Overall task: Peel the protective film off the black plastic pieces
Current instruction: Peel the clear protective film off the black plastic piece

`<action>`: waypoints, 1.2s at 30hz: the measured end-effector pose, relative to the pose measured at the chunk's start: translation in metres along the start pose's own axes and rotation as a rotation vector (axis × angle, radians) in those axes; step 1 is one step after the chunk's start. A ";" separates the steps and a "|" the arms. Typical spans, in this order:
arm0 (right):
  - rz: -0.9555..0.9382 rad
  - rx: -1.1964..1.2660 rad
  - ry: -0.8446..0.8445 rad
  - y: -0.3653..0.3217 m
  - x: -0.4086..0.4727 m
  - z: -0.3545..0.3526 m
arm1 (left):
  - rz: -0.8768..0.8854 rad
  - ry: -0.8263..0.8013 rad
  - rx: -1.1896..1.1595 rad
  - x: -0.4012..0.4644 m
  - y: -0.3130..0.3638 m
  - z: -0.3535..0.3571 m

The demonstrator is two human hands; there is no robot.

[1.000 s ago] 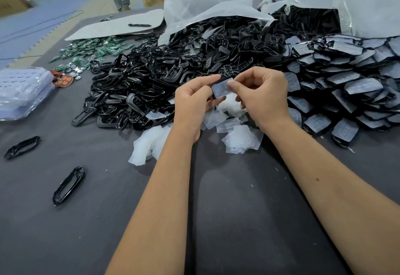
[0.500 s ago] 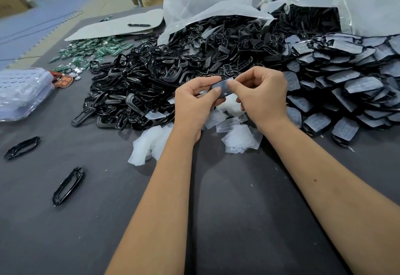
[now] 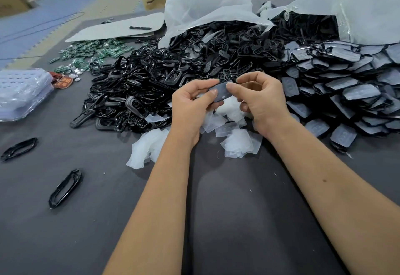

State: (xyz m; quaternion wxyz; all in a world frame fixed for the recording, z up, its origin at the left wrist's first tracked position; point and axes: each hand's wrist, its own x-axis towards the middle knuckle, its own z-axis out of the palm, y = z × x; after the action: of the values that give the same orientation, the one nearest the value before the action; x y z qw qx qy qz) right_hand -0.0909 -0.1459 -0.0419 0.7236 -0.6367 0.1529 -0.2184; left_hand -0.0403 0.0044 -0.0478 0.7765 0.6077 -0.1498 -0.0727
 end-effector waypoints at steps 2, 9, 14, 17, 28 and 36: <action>0.053 0.073 -0.073 -0.002 0.001 -0.002 | 0.005 -0.024 -0.021 -0.001 0.002 0.000; -0.002 0.027 -0.096 -0.001 0.000 0.000 | 0.011 -0.046 -0.030 -0.002 0.002 0.001; -0.129 -0.132 -0.039 0.000 0.000 0.003 | 0.035 -0.004 0.044 0.000 -0.001 0.002; -0.186 -0.282 -0.020 0.004 0.000 0.004 | 0.050 0.013 0.073 0.001 -0.004 0.003; -0.148 -0.221 -0.057 0.002 -0.001 0.003 | 0.047 -0.033 0.070 0.002 -0.005 0.000; -0.038 -0.164 -0.071 0.000 -0.004 0.008 | 0.035 0.012 0.114 0.003 -0.005 -0.002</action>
State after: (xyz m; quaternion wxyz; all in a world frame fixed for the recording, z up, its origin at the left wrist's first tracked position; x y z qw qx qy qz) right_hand -0.0900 -0.1372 -0.0413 0.6696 -0.7041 0.1324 -0.1958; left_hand -0.0369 0.0038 -0.0527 0.7428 0.6486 -0.1597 -0.0467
